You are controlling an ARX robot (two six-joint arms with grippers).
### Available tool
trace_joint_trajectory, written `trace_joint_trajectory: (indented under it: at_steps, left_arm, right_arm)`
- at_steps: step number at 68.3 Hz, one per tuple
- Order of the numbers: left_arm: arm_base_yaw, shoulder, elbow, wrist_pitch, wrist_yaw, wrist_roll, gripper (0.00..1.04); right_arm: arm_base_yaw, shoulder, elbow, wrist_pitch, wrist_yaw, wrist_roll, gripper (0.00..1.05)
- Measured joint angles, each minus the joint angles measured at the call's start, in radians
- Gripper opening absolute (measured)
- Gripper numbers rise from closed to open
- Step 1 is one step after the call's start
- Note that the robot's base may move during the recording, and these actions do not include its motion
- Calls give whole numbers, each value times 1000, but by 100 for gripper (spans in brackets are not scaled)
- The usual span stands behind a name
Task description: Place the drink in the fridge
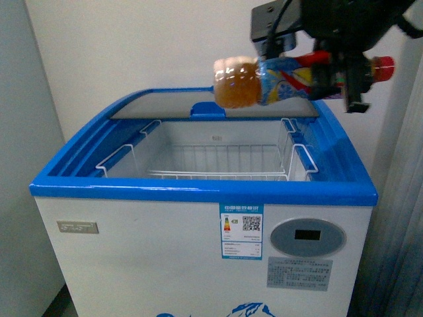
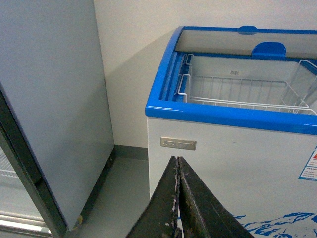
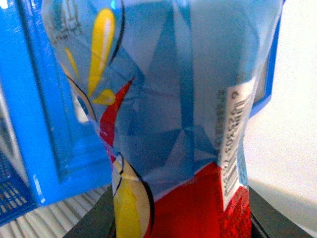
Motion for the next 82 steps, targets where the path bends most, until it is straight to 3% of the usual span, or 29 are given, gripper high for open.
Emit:
trace_joint_trajectory:
  at_steps: [10, 28, 49, 64, 72, 82]
  left_arm:
    - [0, -72, -27, -46, 0, 0, 3]
    - [0, -174, -55, -117, 0, 0, 3]
    - [0, -280, -81, -180, 0, 0, 3]
    - [0, -350, -81, -249, 0, 0, 3]
    - [0, -394, -81, -295, 0, 0, 3]
    - [0, -433, -81, -333, 0, 0, 3]
  right_arm:
    - [37, 175, 126, -11, 46, 44, 40]
    - [76, 366, 295, -21, 40, 103, 40]
    - [82, 447, 350, 16, 51, 139, 40]
    - [84, 440, 313, 56, 26, 175, 74]
    - [89, 375, 232, 93, -4, 216, 98]
    - [85, 199, 84, 153, -67, 284, 97]
